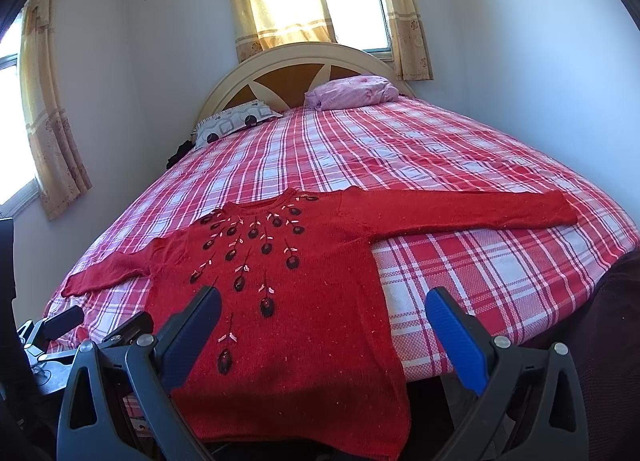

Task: Fold small clothes
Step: 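Grasp the red sweater's sleeve cuff with the right tool and lift it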

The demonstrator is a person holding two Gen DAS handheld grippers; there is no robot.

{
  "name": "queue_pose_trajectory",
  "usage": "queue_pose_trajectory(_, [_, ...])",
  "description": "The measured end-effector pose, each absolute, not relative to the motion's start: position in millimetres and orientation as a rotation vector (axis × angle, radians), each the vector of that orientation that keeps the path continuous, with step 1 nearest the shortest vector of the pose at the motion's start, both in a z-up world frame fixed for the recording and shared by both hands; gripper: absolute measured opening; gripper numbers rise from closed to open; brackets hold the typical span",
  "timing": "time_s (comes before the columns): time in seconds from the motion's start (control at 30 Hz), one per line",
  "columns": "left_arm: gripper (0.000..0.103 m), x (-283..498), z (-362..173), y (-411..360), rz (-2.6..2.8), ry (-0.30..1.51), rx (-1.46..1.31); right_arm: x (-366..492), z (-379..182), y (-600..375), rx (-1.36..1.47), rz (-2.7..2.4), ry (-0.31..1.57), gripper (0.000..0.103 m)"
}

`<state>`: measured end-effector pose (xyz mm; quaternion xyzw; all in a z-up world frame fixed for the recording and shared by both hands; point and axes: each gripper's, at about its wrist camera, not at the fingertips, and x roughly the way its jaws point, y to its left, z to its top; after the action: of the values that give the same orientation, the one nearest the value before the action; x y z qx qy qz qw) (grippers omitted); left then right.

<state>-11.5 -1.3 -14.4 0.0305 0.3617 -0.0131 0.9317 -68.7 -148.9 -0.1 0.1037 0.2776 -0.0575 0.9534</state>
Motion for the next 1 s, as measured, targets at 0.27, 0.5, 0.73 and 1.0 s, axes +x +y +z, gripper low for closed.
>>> queue_pose_trajectory(0.27, [0.103, 4.2, -34.9, 3.8, -0.057, 0.768, 0.049, -49.4, -16.3, -188.7, 0.22, -0.218, 0.602, 0.102])
queue_pose_trajectory(0.5, [0.103, 34.8, -48.4, 11.6, -0.063, 0.8, 0.024, -17.2, -32.9, -274.2, 0.259, -0.338, 0.637, 0.102])
queue_pose_trajectory(0.73, [0.103, 68.9, -44.8, 32.2, 0.006, 0.8, 0.018, 18.3, -40.6, -429.8, 0.337, -0.616, 0.622, 0.102])
queue_pose_trajectory(1.0, [0.103, 99.1, -52.5, 45.2, 0.031, 0.836, -0.028, 41.9, -87.8, -564.5, 0.528, -0.803, 0.702, 0.095])
